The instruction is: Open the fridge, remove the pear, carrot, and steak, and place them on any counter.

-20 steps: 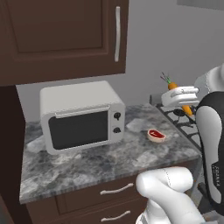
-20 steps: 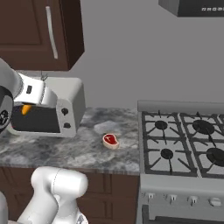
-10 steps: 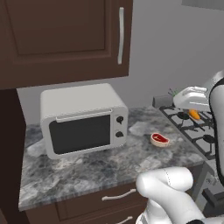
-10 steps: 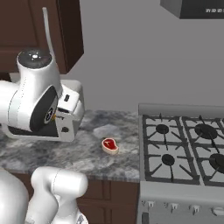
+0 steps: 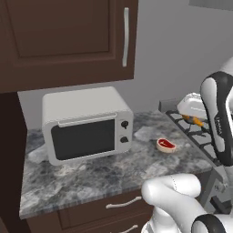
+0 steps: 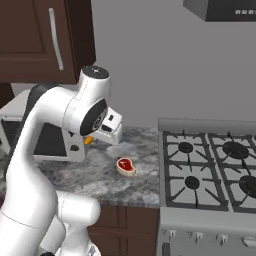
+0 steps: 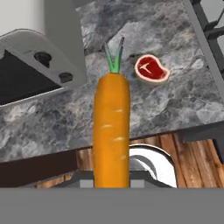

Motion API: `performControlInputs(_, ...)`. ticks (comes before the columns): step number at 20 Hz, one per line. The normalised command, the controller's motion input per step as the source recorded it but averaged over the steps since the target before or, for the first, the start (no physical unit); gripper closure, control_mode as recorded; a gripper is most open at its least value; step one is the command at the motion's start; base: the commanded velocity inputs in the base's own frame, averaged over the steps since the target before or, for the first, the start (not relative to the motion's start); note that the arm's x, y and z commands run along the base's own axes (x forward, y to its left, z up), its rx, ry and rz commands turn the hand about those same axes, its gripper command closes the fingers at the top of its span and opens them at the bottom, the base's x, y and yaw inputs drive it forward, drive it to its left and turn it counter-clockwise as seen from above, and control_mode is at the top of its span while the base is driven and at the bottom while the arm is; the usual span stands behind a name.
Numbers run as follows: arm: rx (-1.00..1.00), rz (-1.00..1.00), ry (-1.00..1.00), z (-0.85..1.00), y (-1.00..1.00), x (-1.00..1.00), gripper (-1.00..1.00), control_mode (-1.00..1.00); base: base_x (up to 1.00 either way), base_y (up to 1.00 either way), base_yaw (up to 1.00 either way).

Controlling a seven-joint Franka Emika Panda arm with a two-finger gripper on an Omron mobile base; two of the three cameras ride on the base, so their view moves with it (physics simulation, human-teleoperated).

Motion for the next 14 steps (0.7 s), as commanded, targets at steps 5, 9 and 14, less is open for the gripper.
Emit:
performControlInputs(5,-0.06,-0.13,0.11,-0.89,-0.58,0.75,1.00,-1.00,0.00,0.00,0.00)
performControlInputs(9,-0.16,-0.17,0.01,-1.00,-0.40,0.41,1.00,-1.00,0.00,0.00,0.00)
performControlInputs(14,-0.13,-0.20,0.00,-0.84,-0.29,0.36,1.00,-1.00,0.00,0.00,0.00)
